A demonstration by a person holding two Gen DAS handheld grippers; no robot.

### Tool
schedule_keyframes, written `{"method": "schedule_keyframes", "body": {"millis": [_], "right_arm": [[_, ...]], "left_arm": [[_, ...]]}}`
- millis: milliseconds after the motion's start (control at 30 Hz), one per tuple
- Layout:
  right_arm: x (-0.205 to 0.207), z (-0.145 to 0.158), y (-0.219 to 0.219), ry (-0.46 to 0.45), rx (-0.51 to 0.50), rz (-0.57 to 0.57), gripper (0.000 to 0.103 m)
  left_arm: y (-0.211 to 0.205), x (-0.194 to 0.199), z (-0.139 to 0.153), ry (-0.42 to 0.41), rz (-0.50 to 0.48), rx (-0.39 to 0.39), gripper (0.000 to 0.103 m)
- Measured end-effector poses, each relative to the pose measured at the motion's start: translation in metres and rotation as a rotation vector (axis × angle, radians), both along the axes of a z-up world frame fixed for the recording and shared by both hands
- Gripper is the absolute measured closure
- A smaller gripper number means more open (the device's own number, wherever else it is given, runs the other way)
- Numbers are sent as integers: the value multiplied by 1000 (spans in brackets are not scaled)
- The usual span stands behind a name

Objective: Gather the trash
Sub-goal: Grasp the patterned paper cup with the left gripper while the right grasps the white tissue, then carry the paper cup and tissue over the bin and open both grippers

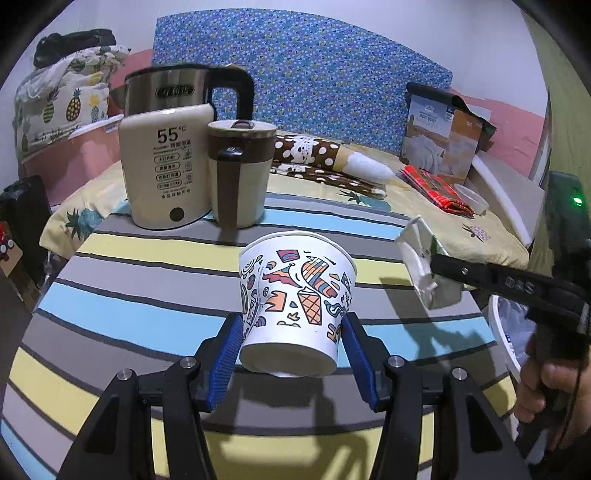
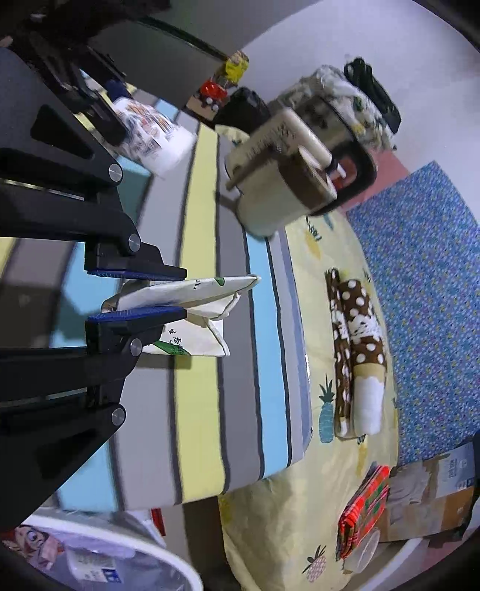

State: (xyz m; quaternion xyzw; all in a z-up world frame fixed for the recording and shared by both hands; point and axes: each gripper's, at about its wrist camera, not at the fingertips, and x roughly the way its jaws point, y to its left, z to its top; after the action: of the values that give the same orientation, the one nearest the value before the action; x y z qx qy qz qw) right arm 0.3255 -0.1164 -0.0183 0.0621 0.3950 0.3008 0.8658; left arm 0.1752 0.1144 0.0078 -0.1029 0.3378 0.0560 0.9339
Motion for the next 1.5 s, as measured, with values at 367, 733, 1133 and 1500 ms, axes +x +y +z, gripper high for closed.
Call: {"method": "schedule_keyframes", "body": {"millis": [367,733,1133,1500], "right_arm": [[-59,10,-32,-25,42,47,87],[-90,14,-61,-36,68,22,87],[-100,13,-87,-44,95,-22,87],[-99,9,-122,-43,105,-96,87]], "left_arm": [[-49,-37,12,-1,-26,12,48],[-98,-67,19,-6,-93,21,47],[-133,-73,25,-11,-154,34,47],[-168,-59,26,-6,-225,47,47]]}}
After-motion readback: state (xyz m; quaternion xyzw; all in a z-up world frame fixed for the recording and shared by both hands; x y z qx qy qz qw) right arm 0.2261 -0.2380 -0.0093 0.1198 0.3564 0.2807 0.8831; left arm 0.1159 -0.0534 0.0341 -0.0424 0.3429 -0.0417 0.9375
